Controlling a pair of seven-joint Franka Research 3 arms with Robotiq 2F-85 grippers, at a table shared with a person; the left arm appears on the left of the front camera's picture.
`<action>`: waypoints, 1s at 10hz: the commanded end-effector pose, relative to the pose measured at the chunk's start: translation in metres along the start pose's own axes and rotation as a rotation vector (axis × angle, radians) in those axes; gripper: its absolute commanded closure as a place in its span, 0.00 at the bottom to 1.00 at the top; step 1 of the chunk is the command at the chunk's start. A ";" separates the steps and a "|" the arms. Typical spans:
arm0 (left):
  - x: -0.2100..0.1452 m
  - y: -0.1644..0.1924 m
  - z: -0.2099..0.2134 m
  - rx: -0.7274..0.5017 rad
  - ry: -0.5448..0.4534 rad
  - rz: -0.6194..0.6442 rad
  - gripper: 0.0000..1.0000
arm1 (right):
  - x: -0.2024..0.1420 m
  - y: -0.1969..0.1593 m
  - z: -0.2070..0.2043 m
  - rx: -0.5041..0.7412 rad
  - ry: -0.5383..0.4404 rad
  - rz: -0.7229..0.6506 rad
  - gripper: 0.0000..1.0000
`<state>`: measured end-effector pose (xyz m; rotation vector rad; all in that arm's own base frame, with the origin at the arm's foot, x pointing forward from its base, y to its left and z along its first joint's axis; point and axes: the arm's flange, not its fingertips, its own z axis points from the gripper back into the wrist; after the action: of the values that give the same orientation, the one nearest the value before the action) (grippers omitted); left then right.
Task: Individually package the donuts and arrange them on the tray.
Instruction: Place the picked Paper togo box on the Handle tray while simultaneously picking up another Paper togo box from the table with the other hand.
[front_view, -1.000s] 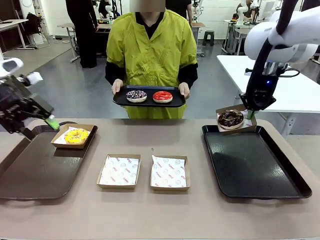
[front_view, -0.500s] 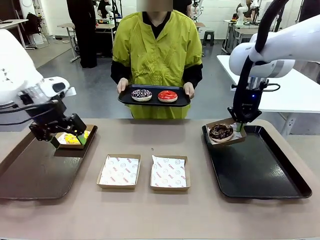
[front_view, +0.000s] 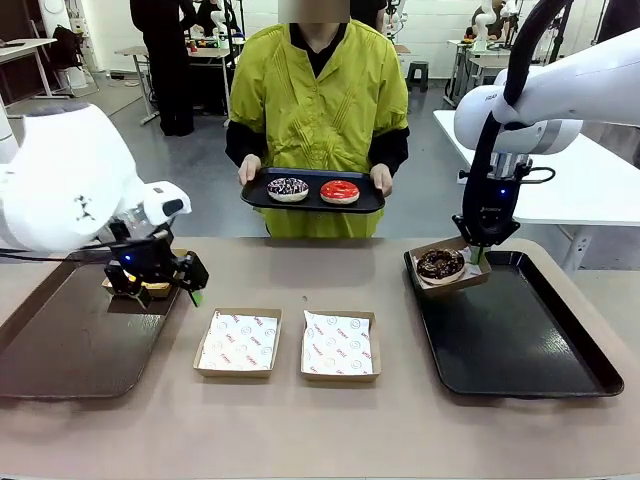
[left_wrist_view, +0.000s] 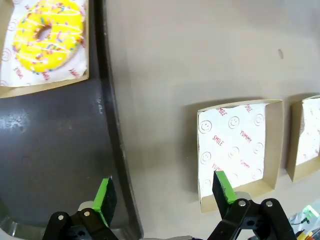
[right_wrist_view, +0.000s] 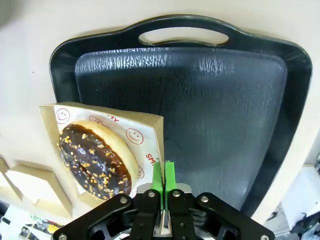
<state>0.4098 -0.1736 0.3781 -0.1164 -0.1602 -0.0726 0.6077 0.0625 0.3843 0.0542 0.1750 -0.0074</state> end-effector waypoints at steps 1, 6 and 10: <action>0.006 -0.023 -0.022 0.058 0.011 0.010 0.00 | -0.004 -0.001 0.000 0.001 -0.015 -0.003 0.98; -0.009 -0.029 -0.041 0.057 0.052 -0.024 0.00 | -0.004 -0.001 0.000 0.001 -0.015 -0.003 0.98; -0.009 -0.029 -0.041 0.057 0.052 -0.024 0.00 | -0.004 -0.001 0.000 0.001 -0.015 -0.003 0.98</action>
<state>0.4054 -0.2057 0.3392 -0.0566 -0.1098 -0.0935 0.6077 0.0621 0.3843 0.0541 0.1748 -0.0082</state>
